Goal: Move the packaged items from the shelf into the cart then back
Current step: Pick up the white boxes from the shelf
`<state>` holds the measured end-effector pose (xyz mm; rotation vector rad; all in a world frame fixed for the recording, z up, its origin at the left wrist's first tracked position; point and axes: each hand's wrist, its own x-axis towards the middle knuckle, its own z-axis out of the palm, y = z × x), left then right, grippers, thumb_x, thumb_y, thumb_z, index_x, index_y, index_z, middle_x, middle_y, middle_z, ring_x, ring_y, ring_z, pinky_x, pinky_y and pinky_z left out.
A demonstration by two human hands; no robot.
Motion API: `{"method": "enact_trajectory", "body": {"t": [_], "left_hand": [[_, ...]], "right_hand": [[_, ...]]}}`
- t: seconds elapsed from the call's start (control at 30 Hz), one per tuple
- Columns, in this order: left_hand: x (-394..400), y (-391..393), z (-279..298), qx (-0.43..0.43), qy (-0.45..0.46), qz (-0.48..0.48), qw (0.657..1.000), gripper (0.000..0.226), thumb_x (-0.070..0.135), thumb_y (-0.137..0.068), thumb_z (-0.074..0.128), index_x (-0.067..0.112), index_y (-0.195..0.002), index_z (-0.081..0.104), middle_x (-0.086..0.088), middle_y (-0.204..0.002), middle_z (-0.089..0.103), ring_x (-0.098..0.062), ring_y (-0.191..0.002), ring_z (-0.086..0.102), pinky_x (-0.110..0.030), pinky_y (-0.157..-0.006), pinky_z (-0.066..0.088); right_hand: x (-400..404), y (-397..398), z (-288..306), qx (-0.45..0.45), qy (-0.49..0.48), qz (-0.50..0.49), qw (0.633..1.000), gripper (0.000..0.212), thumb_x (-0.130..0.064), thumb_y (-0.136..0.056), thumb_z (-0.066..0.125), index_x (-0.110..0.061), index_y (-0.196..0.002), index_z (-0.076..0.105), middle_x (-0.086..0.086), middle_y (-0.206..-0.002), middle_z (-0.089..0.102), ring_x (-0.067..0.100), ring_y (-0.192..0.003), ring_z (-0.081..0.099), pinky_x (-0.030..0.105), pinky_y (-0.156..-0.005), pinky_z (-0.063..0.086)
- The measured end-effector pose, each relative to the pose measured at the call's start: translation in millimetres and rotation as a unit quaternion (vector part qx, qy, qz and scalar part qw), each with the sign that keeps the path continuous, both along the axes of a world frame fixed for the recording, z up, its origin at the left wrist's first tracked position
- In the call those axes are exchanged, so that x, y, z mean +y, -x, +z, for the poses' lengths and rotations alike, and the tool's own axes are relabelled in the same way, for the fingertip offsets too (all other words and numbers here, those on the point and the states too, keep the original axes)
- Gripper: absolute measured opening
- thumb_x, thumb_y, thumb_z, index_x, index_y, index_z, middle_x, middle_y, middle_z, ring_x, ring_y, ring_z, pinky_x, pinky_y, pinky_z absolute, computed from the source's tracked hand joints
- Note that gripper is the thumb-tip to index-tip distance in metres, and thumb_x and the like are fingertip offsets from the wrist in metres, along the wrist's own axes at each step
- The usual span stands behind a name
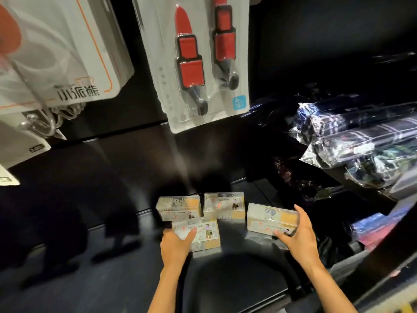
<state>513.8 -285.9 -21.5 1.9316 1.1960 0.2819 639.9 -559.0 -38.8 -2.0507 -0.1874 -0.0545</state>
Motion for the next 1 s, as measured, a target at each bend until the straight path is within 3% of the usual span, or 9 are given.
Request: {"method": "enact_trajectory", "body": {"t": [0.1,0.23,0.3,0.4,0.47,0.57,0.7,0.77,1.0], "left_hand": [[-3.5,3.2,5.0,-0.023,0.037,0.015,0.999,0.072,0.035,-0.071,0.082,-0.004,-0.118,0.045,-0.019,-0.116,0.059,-0.034,-0.110,0.056,-0.032,-0.076,0.042],[-0.3,9.6,-2.1,-0.067,0.118,0.015,0.991,0.081,0.035,-0.055,0.091,0.004,-0.118,0.051,-0.006,-0.110,0.065,-0.021,-0.099,0.062,-0.034,-0.084,0.053],[1.2,13.2,-6.1,-0.070,0.149,0.016,0.986,0.085,0.035,-0.049,0.094,0.004,-0.119,0.057,-0.007,-0.107,0.069,-0.020,-0.096,0.066,-0.036,-0.084,0.056],[-1.8,21.4,-4.2,-0.089,0.172,-0.003,0.981,0.039,0.018,-0.059,0.091,0.006,-0.089,0.069,-0.005,-0.086,0.073,-0.012,-0.075,0.069,-0.019,-0.059,0.055],[-4.6,27.2,-0.3,-0.106,0.188,-0.011,0.976,0.025,0.009,-0.063,0.088,0.008,-0.080,0.069,-0.002,-0.078,0.072,-0.009,-0.069,0.067,-0.014,-0.049,0.050],[-8.8,35.4,4.9,-0.132,0.218,-0.025,0.967,0.022,0.005,-0.065,0.085,0.009,-0.079,0.069,-0.003,-0.080,0.073,-0.009,-0.068,0.068,-0.015,-0.049,0.051],[-15.6,44.1,9.5,-0.143,0.231,-0.026,0.962,0.023,0.007,-0.067,0.085,0.008,-0.083,0.069,-0.003,-0.082,0.073,-0.009,-0.070,0.068,-0.014,-0.049,0.050],[-19.7,48.3,10.4,-0.150,0.230,-0.007,0.962,0.023,0.012,-0.066,0.086,0.010,-0.081,0.068,-0.001,-0.079,0.071,-0.009,-0.070,0.066,-0.014,-0.048,0.049],[-30.3,63.5,10.5,-0.158,0.310,0.046,0.936,0.033,0.012,-0.062,0.088,0.005,-0.088,0.070,-0.011,-0.092,0.073,-0.025,-0.088,0.070,-0.038,-0.084,0.055]], "right_hand": [[-1.7,-1.2,-1.6,0.018,-0.032,0.000,0.999,0.080,0.001,-0.066,0.083,-0.013,-0.134,0.044,0.004,-0.113,0.063,0.016,-0.102,0.059,0.022,-0.092,0.045],[-3.2,3.4,-6.6,0.021,-0.048,0.029,0.998,0.061,0.003,-0.062,0.084,-0.022,-0.109,0.054,-0.010,-0.097,0.065,0.013,-0.095,0.063,0.000,-0.075,0.044],[-4.4,8.7,-8.0,0.028,-0.052,0.053,0.997,0.063,0.003,-0.062,0.085,-0.024,-0.110,0.055,-0.011,-0.099,0.065,0.007,-0.095,0.063,0.001,-0.074,0.045],[-7.5,17.0,-10.3,0.054,-0.072,0.081,0.993,0.068,0.006,-0.061,0.084,-0.022,-0.115,0.053,-0.010,-0.100,0.064,-0.005,-0.091,0.062,-0.001,-0.072,0.043],[-8.0,21.0,-13.4,0.065,-0.082,0.092,0.990,0.071,0.005,-0.061,0.084,-0.021,-0.118,0.051,-0.008,-0.103,0.064,-0.003,-0.093,0.062,0.000,-0.072,0.044],[-7.1,24.3,-18.0,0.085,-0.086,0.114,0.986,0.069,0.004,-0.063,0.084,-0.018,-0.119,0.052,-0.008,-0.108,0.065,0.005,-0.100,0.061,0.005,-0.075,0.048],[-0.7,27.6,-24.6,0.103,-0.073,0.119,0.985,0.064,-0.001,-0.063,0.086,-0.018,-0.118,0.057,-0.008,-0.106,0.067,0.007,-0.100,0.064,0.024,-0.082,0.055],[2.6,28.3,-26.3,0.102,-0.068,0.109,0.986,0.061,-0.001,-0.064,0.085,-0.017,-0.117,0.058,-0.006,-0.105,0.068,0.009,-0.098,0.064,0.020,-0.080,0.050],[2.3,28.1,-22.0,0.126,-0.093,0.132,0.979,0.058,-0.001,-0.066,0.084,-0.017,-0.113,0.054,0.000,-0.110,0.066,0.011,-0.099,0.063,0.021,-0.081,0.050]]}}
